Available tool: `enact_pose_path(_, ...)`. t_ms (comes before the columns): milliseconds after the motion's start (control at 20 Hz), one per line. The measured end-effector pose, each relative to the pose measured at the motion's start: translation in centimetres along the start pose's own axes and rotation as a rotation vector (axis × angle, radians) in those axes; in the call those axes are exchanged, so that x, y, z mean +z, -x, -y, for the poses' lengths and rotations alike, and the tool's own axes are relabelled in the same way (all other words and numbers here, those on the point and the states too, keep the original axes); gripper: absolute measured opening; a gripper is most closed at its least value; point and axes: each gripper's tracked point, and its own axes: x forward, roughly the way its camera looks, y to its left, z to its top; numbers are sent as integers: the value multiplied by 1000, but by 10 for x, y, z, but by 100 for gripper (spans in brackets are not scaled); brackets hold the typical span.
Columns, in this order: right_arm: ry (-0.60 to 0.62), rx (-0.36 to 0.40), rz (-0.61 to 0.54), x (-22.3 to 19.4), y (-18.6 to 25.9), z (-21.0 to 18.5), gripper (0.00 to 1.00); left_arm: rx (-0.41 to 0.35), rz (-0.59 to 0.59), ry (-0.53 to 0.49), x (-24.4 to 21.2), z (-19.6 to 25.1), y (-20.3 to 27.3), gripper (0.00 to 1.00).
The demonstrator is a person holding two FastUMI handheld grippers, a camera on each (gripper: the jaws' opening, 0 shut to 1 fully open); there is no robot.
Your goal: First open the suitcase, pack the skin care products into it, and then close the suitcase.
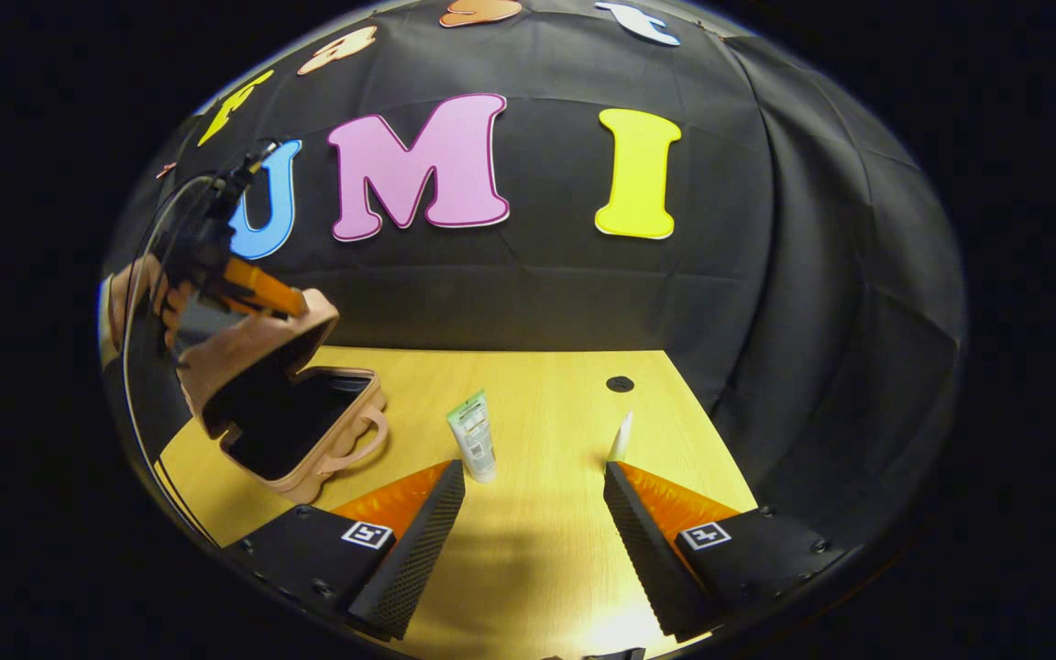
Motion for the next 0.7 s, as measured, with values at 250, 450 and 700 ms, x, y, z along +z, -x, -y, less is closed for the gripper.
enact_pose_path(250,-4,11,-56,-9,0,-21,97,129,67,11,53,-151,51,12)
enact_pose_path(450,35,5,-80,-17,-2,-39,98,293,69,-26,48,-288,67,12)
enact_pose_path(700,37,-30,-143,-46,-15,-55,97,451,49,46,-7,-434,29,11)
